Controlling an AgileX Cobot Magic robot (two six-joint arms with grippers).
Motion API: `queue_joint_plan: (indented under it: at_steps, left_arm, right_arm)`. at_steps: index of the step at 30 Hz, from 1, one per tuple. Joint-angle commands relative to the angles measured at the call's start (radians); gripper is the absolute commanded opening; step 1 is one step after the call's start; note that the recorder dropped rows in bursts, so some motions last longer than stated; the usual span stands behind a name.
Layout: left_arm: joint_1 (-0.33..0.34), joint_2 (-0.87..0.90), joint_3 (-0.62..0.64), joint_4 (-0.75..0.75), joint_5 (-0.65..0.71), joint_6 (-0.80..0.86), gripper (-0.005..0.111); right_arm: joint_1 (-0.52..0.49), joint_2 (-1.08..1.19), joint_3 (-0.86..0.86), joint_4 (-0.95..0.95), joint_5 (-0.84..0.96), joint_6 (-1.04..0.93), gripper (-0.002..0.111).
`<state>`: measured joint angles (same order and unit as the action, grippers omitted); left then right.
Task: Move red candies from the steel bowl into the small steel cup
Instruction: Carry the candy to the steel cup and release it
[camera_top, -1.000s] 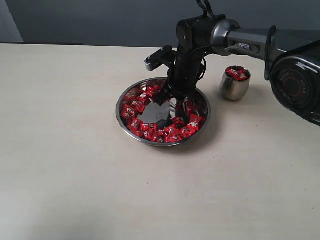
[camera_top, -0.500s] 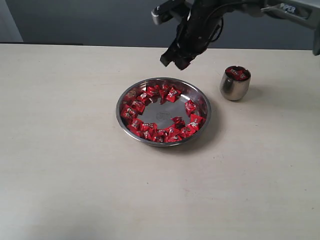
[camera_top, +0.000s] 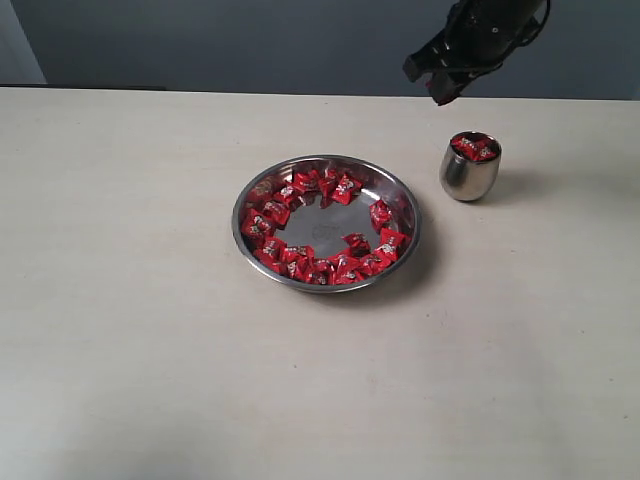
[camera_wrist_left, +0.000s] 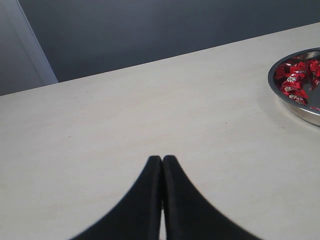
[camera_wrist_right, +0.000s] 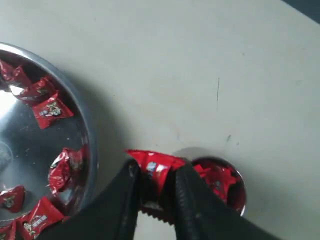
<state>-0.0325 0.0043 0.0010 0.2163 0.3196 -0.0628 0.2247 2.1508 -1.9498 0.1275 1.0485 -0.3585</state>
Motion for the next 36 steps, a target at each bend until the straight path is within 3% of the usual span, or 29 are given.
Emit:
queue_joint_plan:
  at_steps: [1, 33, 35, 36]
  left_arm:
    - [0.0, -0.004, -0.001, 0.003, -0.007, -0.005, 0.0]
    - [0.0, -0.004, -0.001, 0.003, -0.007, -0.005, 0.0]
    - [0.0, -0.004, -0.001, 0.003, -0.007, -0.005, 0.0]
    - [0.0, -0.004, -0.001, 0.003, -0.007, -0.005, 0.0]
  right_arm:
    - [-0.037, -0.012, 0.001, 0.021, 0.022, -0.003, 0.0]
    - [-0.062, 0.092, 0.02, -0.122, 0.082, 0.055, 0.0]
    - [-0.068, 0.092, 0.02, -0.128, 0.082, 0.073, 0.002]
    - [-0.073, 0.092, 0.02, -0.128, 0.088, 0.073, 0.009]
